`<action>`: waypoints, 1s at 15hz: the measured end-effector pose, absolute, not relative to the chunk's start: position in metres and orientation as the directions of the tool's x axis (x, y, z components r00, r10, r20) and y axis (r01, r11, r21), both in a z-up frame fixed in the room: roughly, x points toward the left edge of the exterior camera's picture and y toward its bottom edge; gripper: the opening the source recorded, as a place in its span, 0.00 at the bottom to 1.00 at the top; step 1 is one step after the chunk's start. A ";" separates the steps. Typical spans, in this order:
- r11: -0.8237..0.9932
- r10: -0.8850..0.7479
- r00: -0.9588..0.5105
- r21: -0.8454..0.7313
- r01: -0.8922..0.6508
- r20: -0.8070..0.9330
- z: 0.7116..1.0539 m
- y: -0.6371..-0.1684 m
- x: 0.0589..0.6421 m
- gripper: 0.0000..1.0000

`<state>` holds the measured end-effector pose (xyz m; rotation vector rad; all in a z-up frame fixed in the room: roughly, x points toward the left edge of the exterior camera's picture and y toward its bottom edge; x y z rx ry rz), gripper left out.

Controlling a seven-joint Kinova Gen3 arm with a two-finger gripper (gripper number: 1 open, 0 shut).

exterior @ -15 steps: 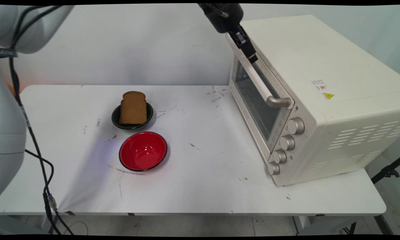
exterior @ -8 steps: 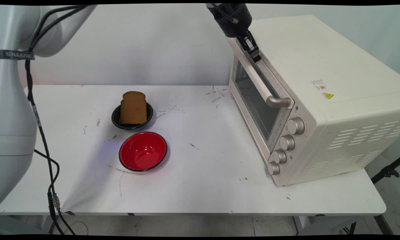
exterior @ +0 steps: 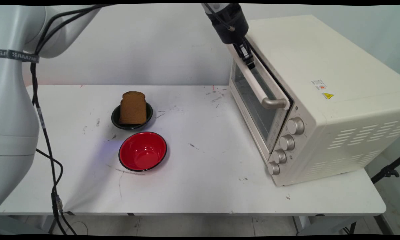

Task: Open the oven

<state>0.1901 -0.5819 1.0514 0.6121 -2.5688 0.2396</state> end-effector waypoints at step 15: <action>0.896 -0.361 -0.776 -0.039 -0.443 0.517 1.042 -0.528 0.269 0.00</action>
